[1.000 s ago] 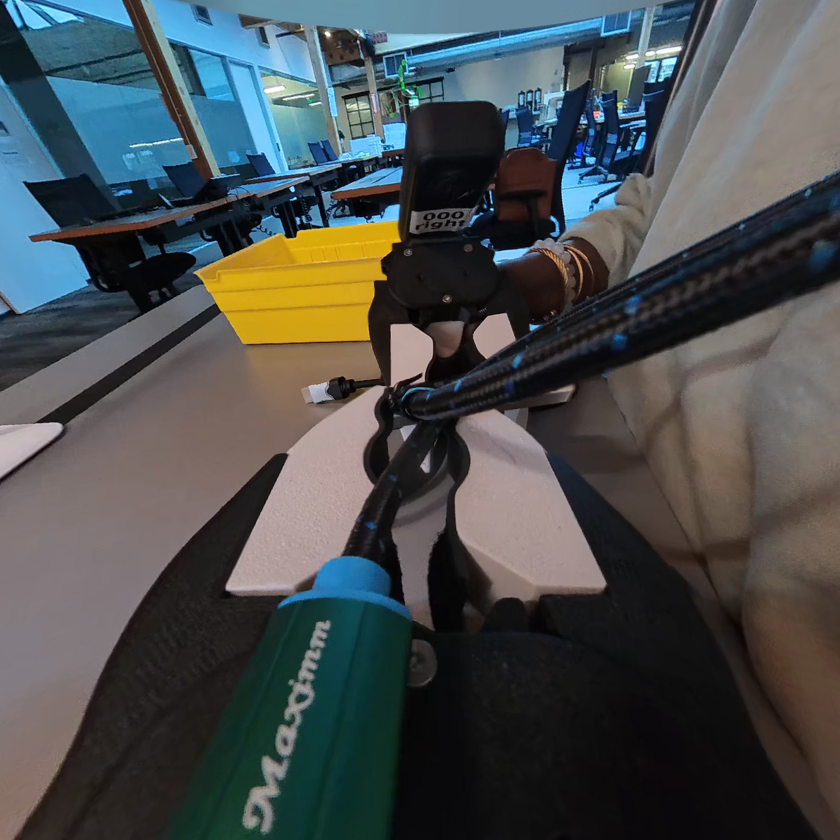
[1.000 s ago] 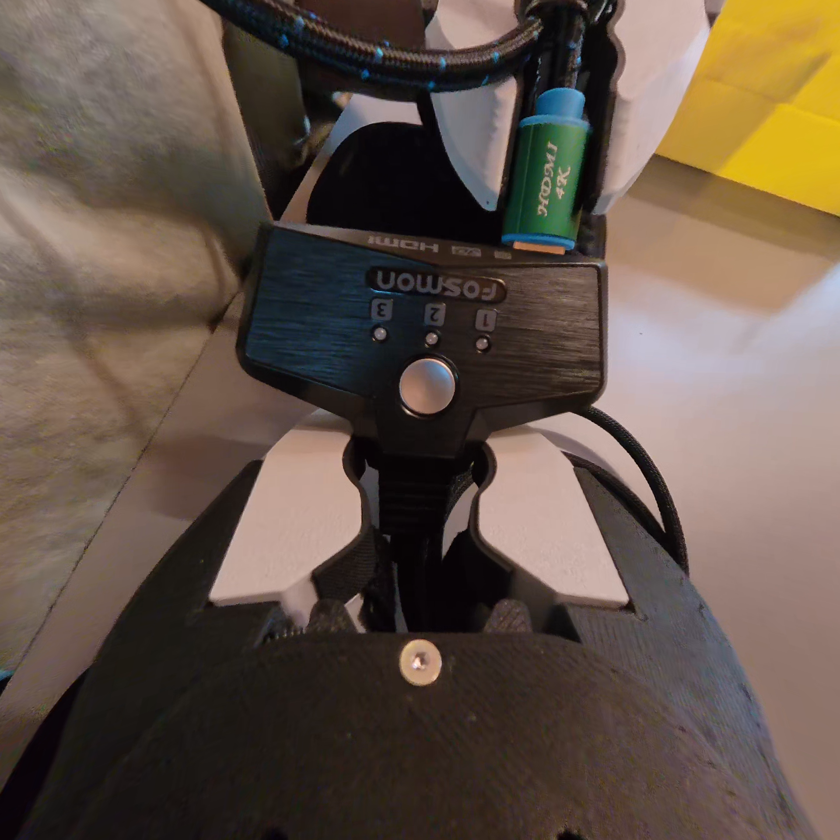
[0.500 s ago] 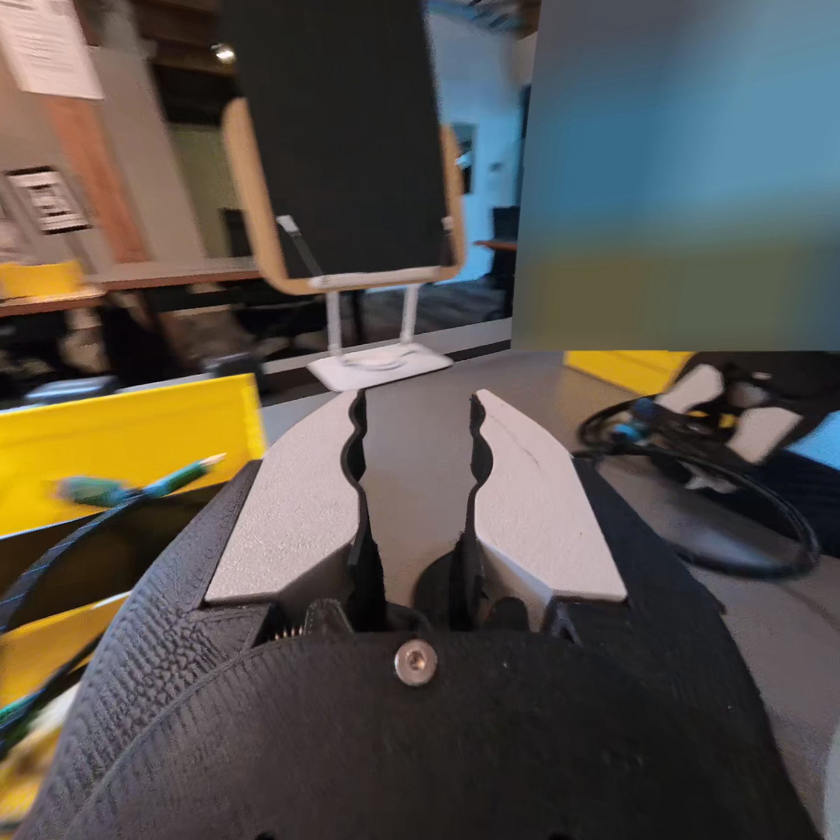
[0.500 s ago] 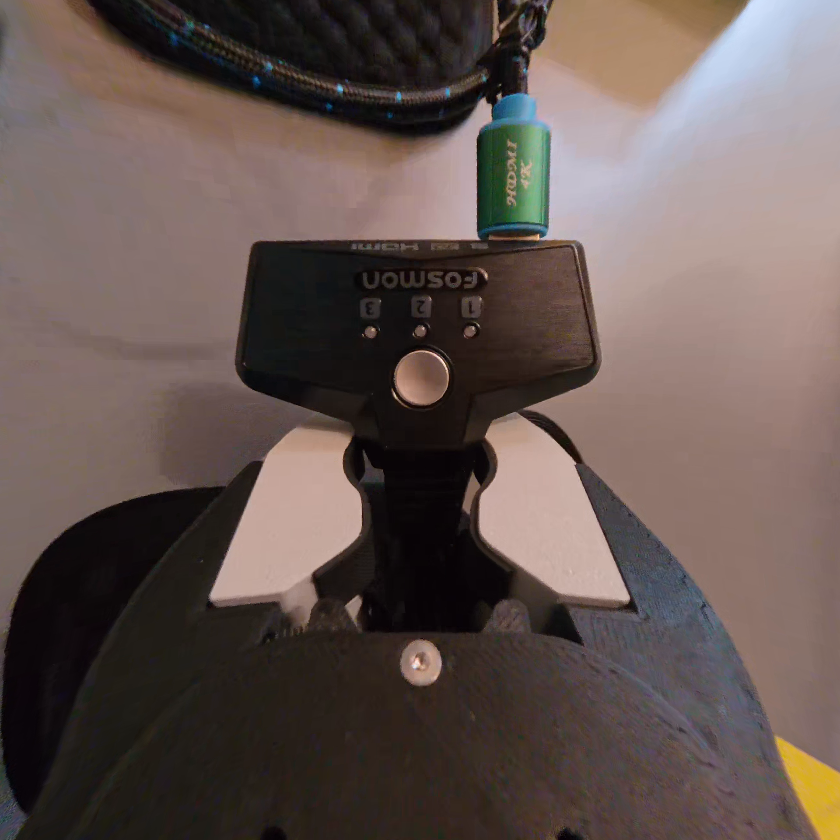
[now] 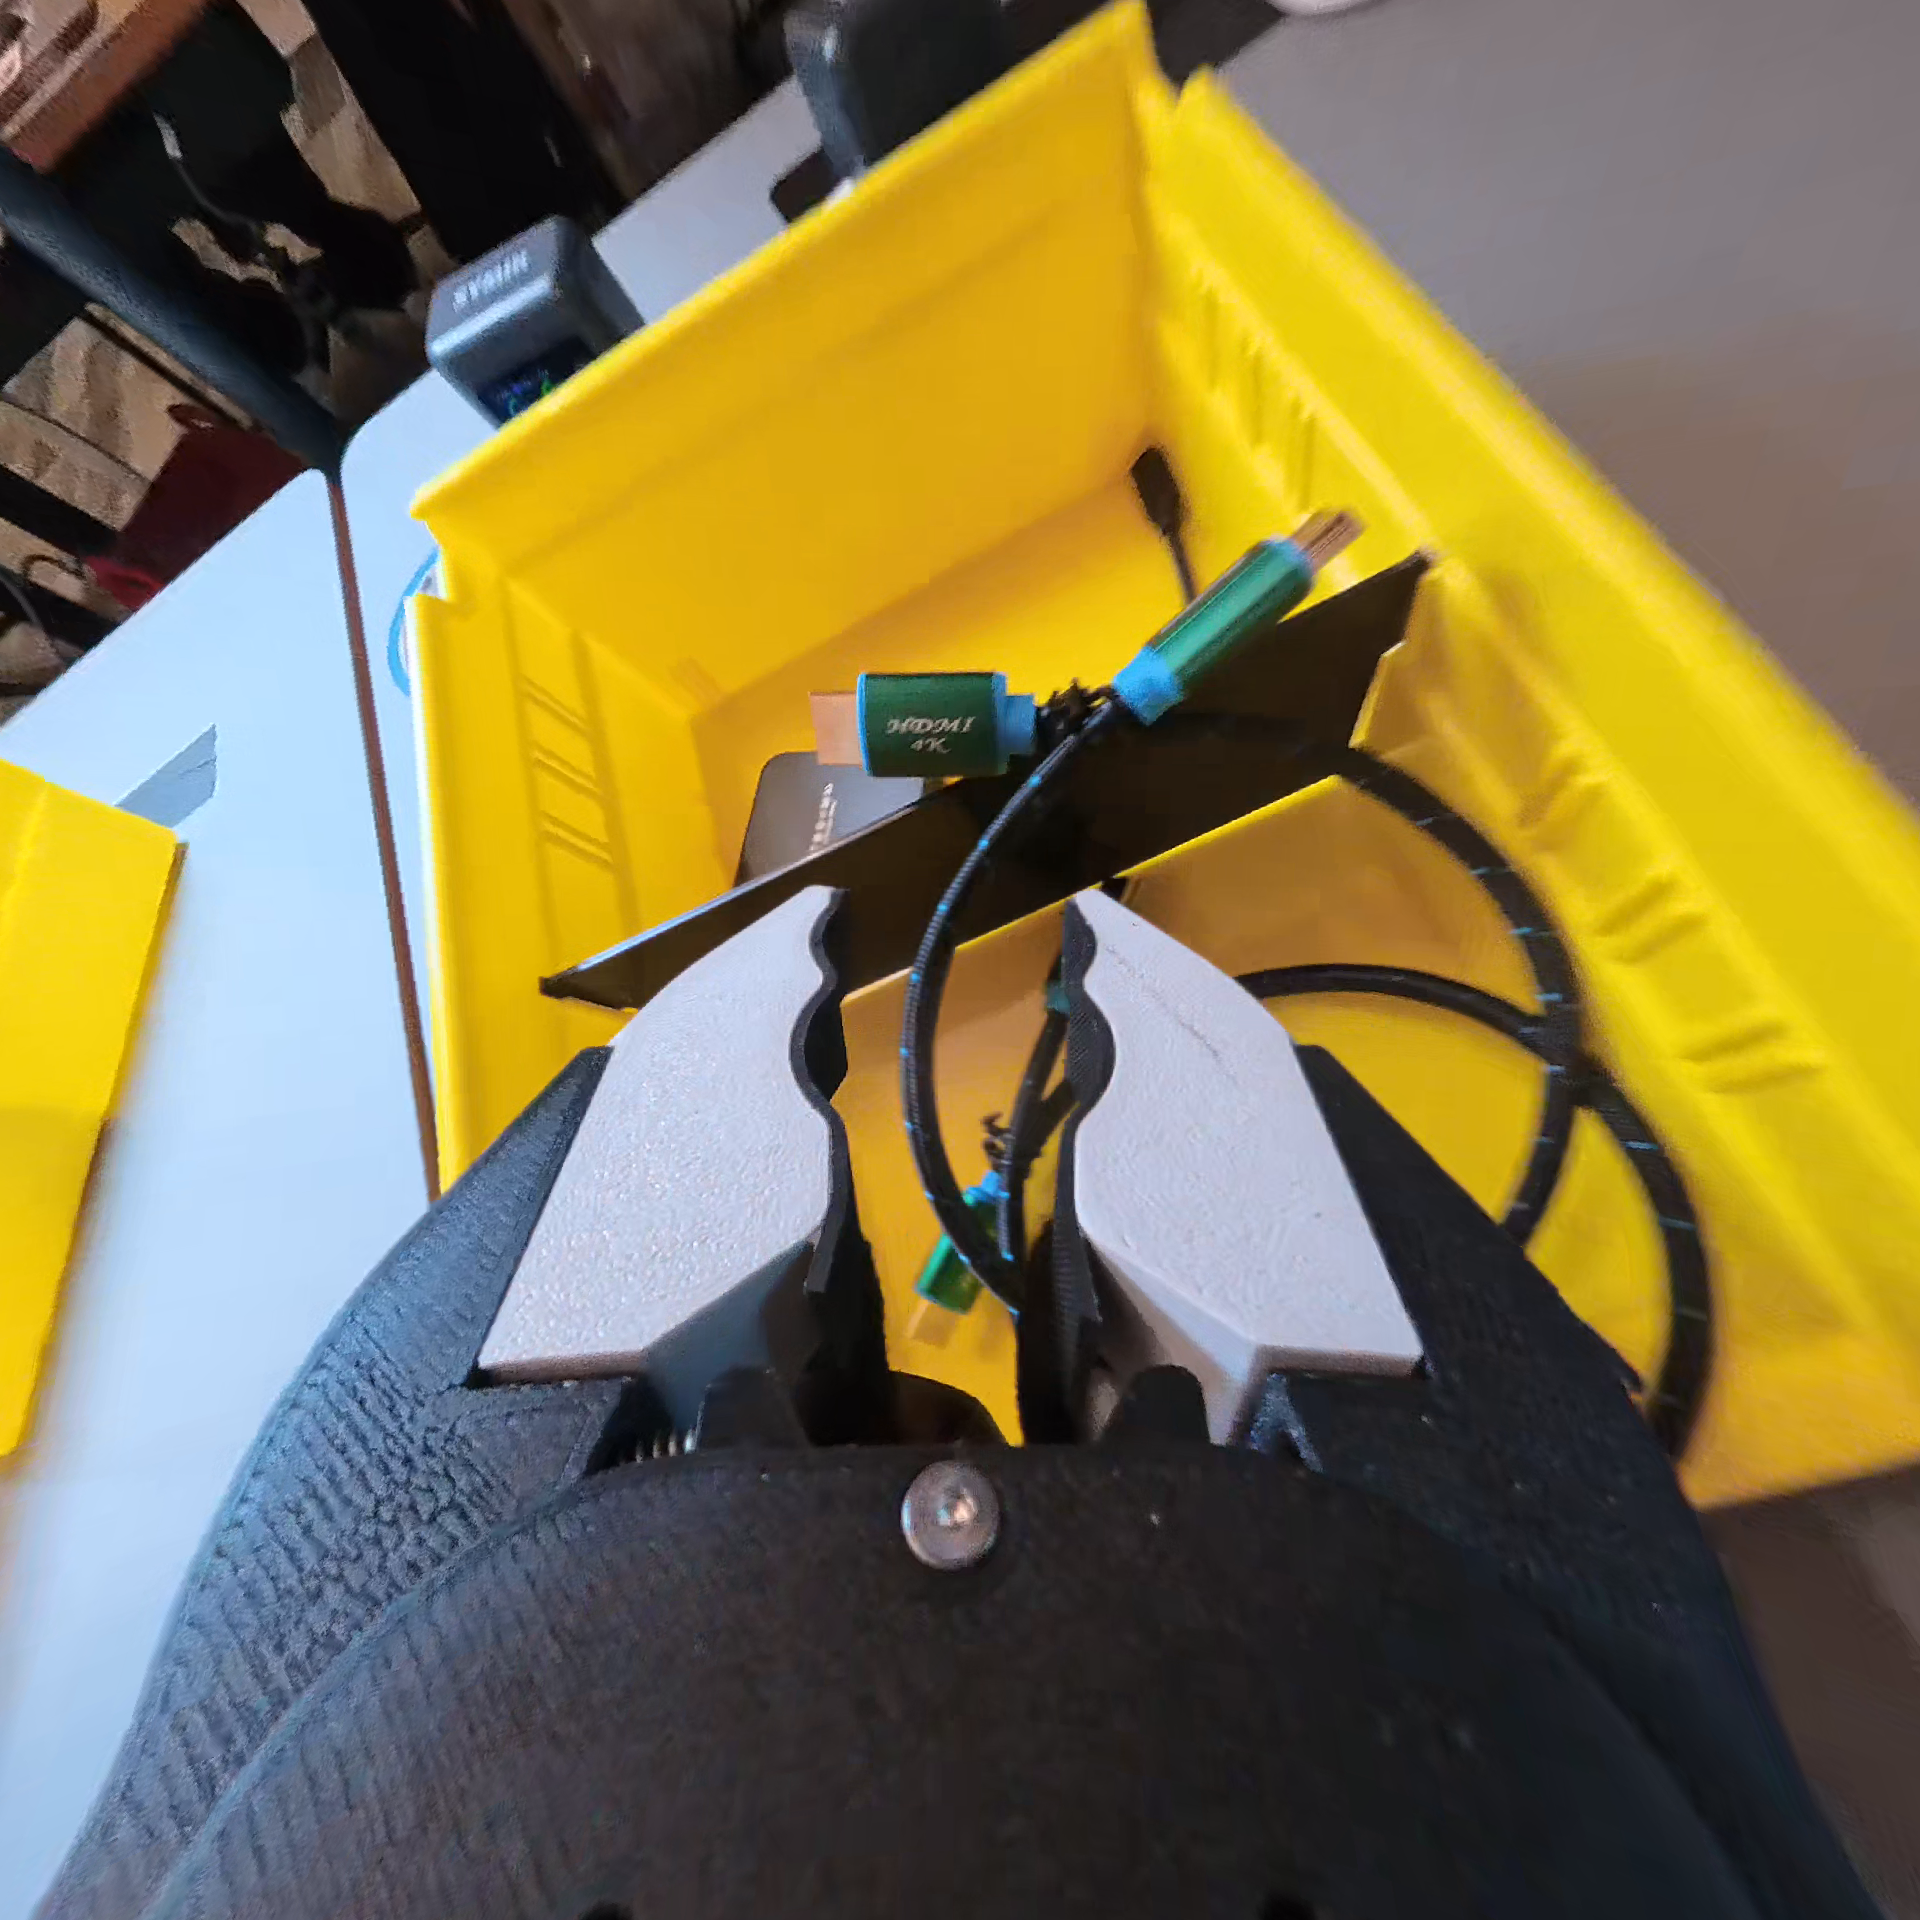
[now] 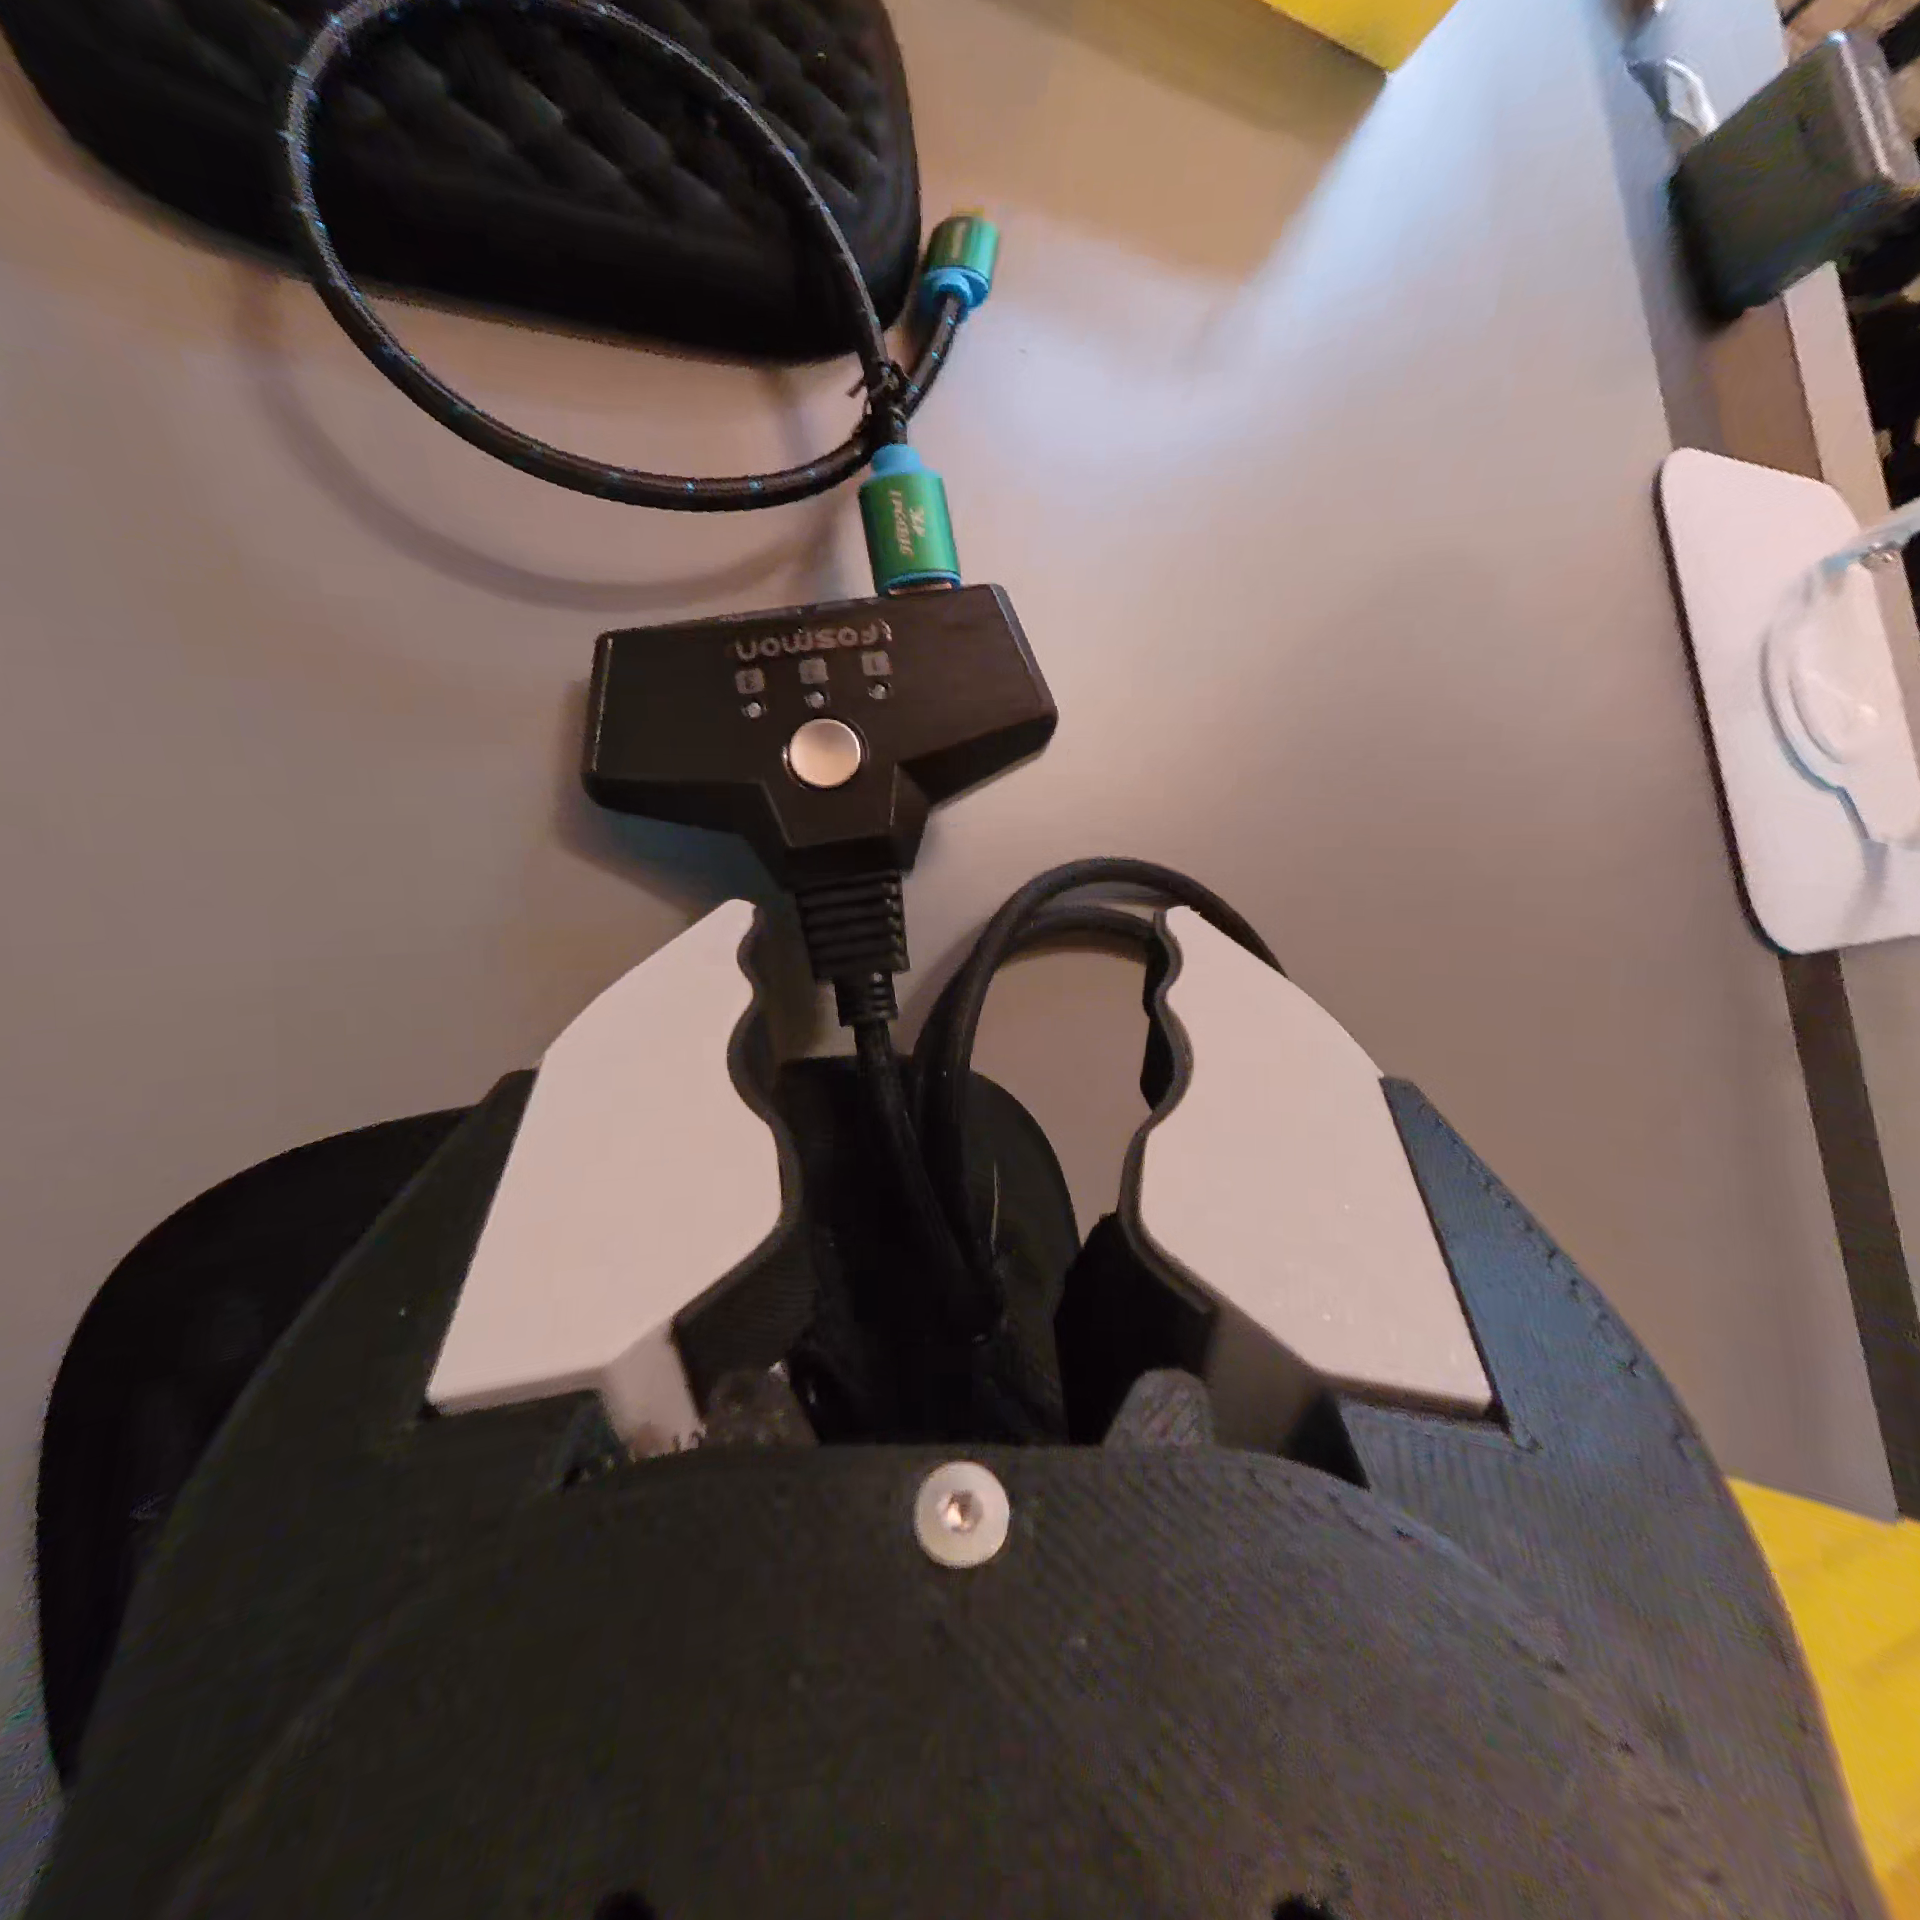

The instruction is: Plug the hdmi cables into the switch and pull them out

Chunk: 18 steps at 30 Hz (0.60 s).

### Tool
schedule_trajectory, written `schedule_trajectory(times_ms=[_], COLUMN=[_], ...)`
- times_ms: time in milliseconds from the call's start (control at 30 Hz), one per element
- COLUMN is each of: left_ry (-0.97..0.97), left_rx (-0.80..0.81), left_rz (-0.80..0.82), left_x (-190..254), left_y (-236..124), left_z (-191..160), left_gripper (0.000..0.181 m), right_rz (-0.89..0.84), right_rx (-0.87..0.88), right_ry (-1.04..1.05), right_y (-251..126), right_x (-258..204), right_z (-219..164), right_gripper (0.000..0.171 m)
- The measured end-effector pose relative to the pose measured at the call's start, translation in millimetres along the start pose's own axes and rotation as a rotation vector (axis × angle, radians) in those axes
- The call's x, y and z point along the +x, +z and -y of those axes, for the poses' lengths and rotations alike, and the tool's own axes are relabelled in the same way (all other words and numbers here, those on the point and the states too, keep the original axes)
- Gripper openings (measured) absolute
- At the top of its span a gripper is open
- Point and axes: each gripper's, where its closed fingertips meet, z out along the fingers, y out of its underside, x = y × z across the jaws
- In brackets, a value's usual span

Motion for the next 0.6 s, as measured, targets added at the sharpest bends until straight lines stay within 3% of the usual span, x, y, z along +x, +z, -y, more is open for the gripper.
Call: schedule_trajectory(times_ms=[33, 133, 200, 433, 600], left_ry=[0.040, 0.189, 0.238, 0.319, 0.399], left_rx=[-0.029, -0.047, -0.020, 0.360, 0.595], left_rz=[0.016, 0.076, 0.158, 0.572, 0.731], left_x=[-3.2, -7.9, -11.9, -30.7, -1.9], left_y=[8.6, 20.8, 11.3, -81.5, -137.7], left_z=[-5.2, -12.0, -4.2, 71.3, 125.8], left_gripper=[0.037, 0.010, 0.009, 0.007, 0.007], right_rz=[-0.016, -0.059, -0.087, -0.132, -0.210], right_rx=[-0.001, 0.027, 0.040, 0.134, 0.383], right_ry=[0.008, 0.020, 0.014, 0.007, -0.009], right_y=[-2.3, -8.0, -11.2, -11.7, -21.9], right_x=[1.2, 3.4, 5.1, 12.6, 23.4], right_z=[-1.7, -0.3, 1.3, 19.6, 69.4], right_gripper=[0.071, 0.070, 0.069, 0.064, 0.056])
